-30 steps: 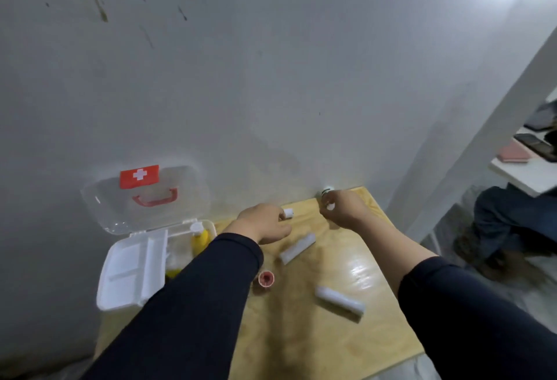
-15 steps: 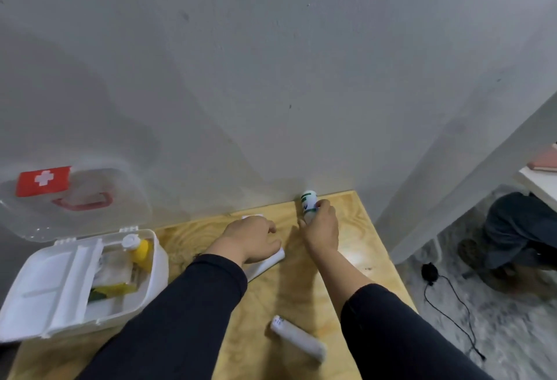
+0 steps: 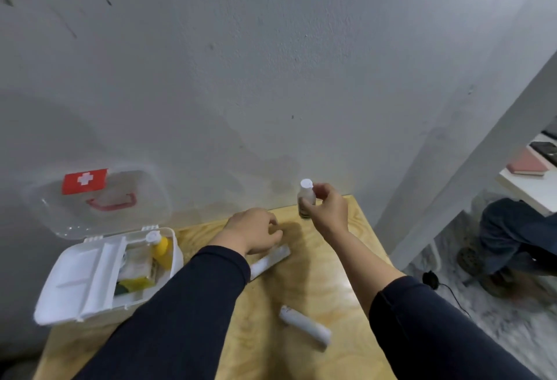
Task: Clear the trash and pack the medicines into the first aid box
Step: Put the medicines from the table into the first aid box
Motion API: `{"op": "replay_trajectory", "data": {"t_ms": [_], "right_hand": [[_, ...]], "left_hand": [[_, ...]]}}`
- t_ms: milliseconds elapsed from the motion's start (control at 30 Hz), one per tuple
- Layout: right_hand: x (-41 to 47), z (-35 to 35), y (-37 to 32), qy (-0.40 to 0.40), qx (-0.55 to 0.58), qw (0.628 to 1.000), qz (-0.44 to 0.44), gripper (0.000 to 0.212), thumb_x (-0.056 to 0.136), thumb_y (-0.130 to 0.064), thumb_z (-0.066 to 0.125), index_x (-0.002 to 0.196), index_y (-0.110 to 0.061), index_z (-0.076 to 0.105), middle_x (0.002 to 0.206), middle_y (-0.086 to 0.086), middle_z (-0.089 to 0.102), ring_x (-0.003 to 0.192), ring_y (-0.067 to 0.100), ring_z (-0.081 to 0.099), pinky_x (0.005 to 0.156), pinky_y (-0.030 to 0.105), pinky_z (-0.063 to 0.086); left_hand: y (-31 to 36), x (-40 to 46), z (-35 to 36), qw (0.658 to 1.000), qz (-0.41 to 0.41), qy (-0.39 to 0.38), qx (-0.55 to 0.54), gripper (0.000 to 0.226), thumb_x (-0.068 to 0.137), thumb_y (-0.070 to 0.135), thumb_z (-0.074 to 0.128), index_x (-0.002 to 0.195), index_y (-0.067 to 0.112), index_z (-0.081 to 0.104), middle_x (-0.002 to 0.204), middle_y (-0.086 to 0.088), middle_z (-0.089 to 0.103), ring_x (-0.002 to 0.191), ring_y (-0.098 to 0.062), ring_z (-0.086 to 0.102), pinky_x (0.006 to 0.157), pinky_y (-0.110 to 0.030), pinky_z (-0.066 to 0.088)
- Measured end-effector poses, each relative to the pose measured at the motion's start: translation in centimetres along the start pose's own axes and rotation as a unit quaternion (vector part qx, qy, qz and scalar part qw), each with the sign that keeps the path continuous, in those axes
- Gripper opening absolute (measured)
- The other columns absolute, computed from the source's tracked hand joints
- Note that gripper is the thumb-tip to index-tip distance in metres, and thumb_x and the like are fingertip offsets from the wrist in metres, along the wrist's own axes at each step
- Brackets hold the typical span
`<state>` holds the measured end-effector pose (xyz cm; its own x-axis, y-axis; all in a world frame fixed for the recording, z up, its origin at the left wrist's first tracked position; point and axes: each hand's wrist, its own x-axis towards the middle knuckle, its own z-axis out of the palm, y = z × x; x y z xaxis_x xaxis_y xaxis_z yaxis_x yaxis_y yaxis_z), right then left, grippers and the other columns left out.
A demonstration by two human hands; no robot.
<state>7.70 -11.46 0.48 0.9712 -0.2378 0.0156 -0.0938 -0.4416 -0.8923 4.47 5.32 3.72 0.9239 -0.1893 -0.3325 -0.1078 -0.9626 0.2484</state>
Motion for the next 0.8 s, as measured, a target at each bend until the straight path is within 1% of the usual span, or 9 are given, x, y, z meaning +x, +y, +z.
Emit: {"op": "replay_trajectory", "data": {"t_ms": [100, 200, 333, 433, 500, 600, 667, 733, 800], "right_hand": [[-1.7, 0.7, -3.1, -0.020, 0.027, 0.999, -0.019, 0.032, 0.076, -0.018, 0.075, 0.106, -0.012, 0.065, 0.092, -0.002, 0.066, 0.089, 0.015, 0.063, 0.077, 0.025, 0.049], [-3.9, 2.3, -6.2, -0.048, 0.039, 0.997, -0.038, 0.030, 0.075, -0.021, 0.077, 0.102, -0.014, 0.065, 0.086, -0.004, 0.064, 0.083, 0.014, 0.063, 0.077, 0.028, 0.051], [-7.7, 5.5, -10.0, -0.116, 0.041, 0.990, -0.068, 0.032, 0.076, -0.019, 0.077, 0.104, -0.011, 0.063, 0.089, 0.002, 0.067, 0.083, 0.017, 0.064, 0.076, 0.031, 0.053], [-10.6, 8.1, -12.3, -0.143, 0.036, 0.985, -0.094, 0.029, 0.077, -0.020, 0.077, 0.101, -0.011, 0.065, 0.090, 0.006, 0.069, 0.082, 0.018, 0.065, 0.076, 0.032, 0.054], [-12.3, 9.9, -13.3, -0.158, 0.033, 0.982, -0.101, 0.028, 0.076, -0.019, 0.077, 0.100, -0.011, 0.065, 0.087, 0.003, 0.067, 0.078, 0.015, 0.063, 0.072, 0.027, 0.053], [-14.5, 12.4, -14.2, -0.185, 0.016, 0.977, -0.103, 0.029, 0.076, -0.020, 0.077, 0.101, -0.010, 0.065, 0.087, 0.001, 0.066, 0.077, 0.014, 0.062, 0.069, 0.024, 0.050], [-15.5, 13.7, -14.2, -0.197, 0.003, 0.976, -0.096, 0.031, 0.077, -0.020, 0.078, 0.103, -0.010, 0.065, 0.087, 0.000, 0.066, 0.078, 0.014, 0.062, 0.069, 0.023, 0.049], [-16.3, 14.8, -14.1, -0.204, -0.024, 0.974, -0.094, 0.033, 0.077, -0.021, 0.077, 0.106, -0.010, 0.064, 0.087, -0.001, 0.064, 0.078, 0.013, 0.060, 0.066, 0.021, 0.046], [-16.9, 15.8, -13.6, -0.209, -0.060, 0.972, -0.089, 0.034, 0.078, -0.021, 0.075, 0.108, -0.010, 0.064, 0.088, -0.001, 0.065, 0.079, 0.013, 0.060, 0.059, 0.017, 0.044]], "left_hand": [[-1.2, -2.3, -1.5, 1.000, -0.009, 0.023, -0.005, 0.042, 0.090, 0.046, 0.050, 0.124, 0.026, 0.062, 0.126, 0.003, 0.063, 0.113, -0.023, 0.059, 0.089, -0.033, 0.048], [-3.3, -5.0, -3.1, 0.999, -0.028, 0.036, -0.008, 0.048, 0.088, 0.048, 0.050, 0.131, 0.027, 0.057, 0.132, 0.002, 0.060, 0.119, -0.024, 0.056, 0.096, -0.035, 0.047], [-7.6, -8.9, -4.2, 0.997, -0.049, 0.057, -0.013, 0.053, 0.087, 0.050, 0.049, 0.134, 0.026, 0.055, 0.138, 0.000, 0.057, 0.123, -0.025, 0.055, 0.101, -0.040, 0.047], [-10.9, -12.1, -4.1, 0.994, -0.075, 0.078, -0.019, 0.050, 0.088, 0.046, 0.053, 0.133, 0.024, 0.056, 0.138, 0.001, 0.056, 0.123, -0.025, 0.055, 0.100, -0.039, 0.047], [-12.9, -14.0, -3.7, 0.991, -0.095, 0.082, -0.038, 0.045, 0.089, 0.043, 0.055, 0.129, 0.024, 0.059, 0.135, 0.000, 0.058, 0.119, -0.026, 0.056, 0.098, -0.038, 0.048], [-15.7, -16.0, -2.9, 0.988, -0.114, 0.081, -0.068, 0.033, 0.084, 0.036, 0.057, 0.113, 0.024, 0.065, 0.121, -0.001, 0.065, 0.104, -0.027, 0.061, 0.090, -0.040, 0.052], [-17.0, -16.8, -2.2, 0.989, -0.116, 0.072, -0.062, 0.038, 0.085, 0.035, 0.057, 0.121, 0.024, 0.062, 0.127, -0.002, 0.061, 0.108, -0.028, 0.060, 0.091, -0.042, 0.052], [-18.1, -17.4, -1.3, 0.989, -0.121, 0.064, -0.048, 0.055, 0.088, 0.040, 0.059, 0.138, 0.020, 0.048, 0.143, -0.001, 0.048, 0.123, -0.027, 0.053, 0.099, -0.041, 0.047], [-19.0, -17.6, -0.2, 0.990, -0.120, 0.060, -0.048, 0.065, 0.089, 0.044, 0.061, 0.144, 0.017, 0.040, 0.148, -0.001, 0.040, 0.129, -0.026, 0.048, 0.104, -0.040, 0.043]]}}
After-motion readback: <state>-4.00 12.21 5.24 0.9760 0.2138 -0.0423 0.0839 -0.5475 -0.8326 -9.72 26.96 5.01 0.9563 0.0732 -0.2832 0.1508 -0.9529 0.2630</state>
